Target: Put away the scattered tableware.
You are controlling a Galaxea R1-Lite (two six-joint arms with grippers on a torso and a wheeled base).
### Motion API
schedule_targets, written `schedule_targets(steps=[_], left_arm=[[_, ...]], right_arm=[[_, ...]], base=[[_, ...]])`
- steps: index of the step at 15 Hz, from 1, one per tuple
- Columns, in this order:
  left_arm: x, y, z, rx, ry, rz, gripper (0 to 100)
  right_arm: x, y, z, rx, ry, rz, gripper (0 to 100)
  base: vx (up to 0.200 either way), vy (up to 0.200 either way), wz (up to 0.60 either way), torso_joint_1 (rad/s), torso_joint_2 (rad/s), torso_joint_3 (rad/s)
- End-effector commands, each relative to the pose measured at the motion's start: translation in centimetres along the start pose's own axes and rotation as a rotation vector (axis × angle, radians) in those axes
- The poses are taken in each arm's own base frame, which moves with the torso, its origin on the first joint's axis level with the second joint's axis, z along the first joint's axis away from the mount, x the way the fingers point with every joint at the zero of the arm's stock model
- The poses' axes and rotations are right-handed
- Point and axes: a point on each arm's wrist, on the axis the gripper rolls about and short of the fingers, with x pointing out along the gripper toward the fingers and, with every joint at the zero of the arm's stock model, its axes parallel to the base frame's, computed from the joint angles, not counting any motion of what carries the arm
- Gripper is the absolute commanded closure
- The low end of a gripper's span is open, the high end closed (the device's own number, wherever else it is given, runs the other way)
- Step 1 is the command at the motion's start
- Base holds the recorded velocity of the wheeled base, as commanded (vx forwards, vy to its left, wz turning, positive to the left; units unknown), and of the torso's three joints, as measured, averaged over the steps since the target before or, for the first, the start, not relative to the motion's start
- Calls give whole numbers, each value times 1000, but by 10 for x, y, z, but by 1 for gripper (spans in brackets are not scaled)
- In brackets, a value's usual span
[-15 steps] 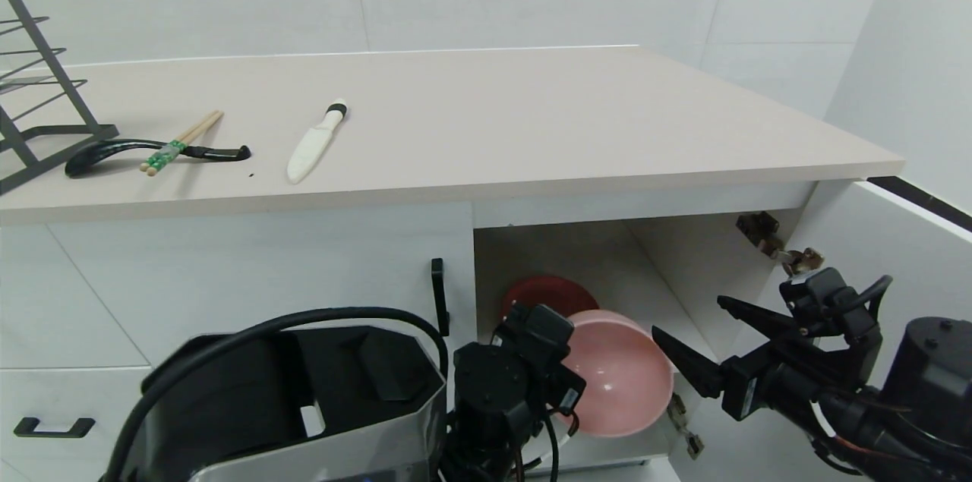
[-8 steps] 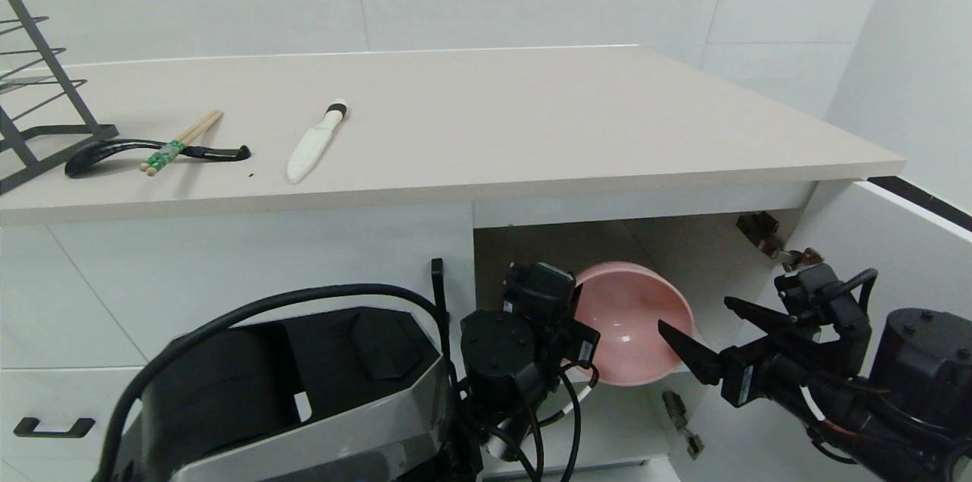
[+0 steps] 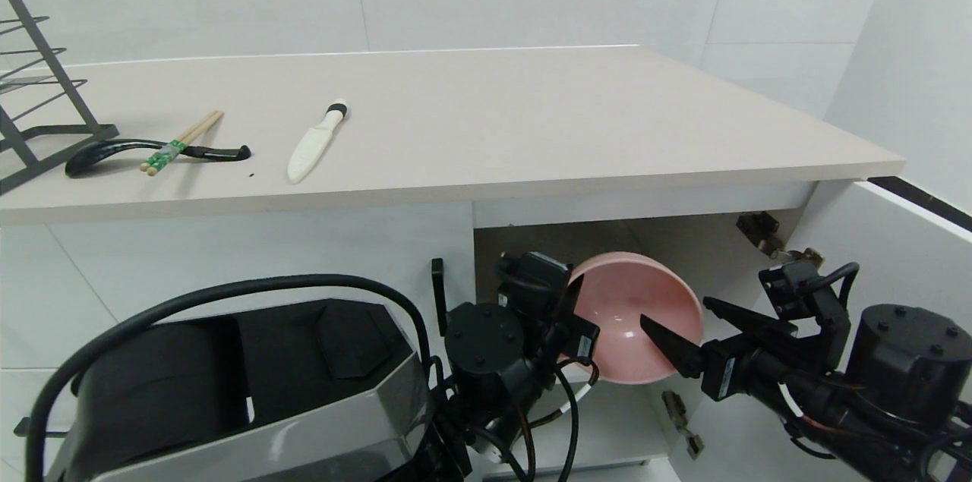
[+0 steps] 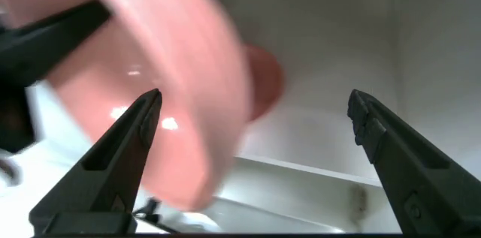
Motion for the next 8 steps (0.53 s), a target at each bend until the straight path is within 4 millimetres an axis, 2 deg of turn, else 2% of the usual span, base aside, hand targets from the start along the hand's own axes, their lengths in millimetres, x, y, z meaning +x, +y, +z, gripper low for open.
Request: schedule_targets(steps=[1,5,6,8], left_arm=[[-1,-1,5,-6,-12,-4,100],[-4,-7,4,-4,-7,-19,100],[-4,-7,4,-3,-7,-18,100],[-4,-7,3,-2,-5,-18,100]], right_arm=[[0,2,0,-2,-2,10,0],[1,2,3,0,-15,9,0],[1,1,5,1,-26,5,100],[0,3,5,0,-28,13,100]], base=[[0,0,0,0,0,0],[0,0,0,0,0,0],[0,0,0,0,0,0],[0,0,0,0,0,0]])
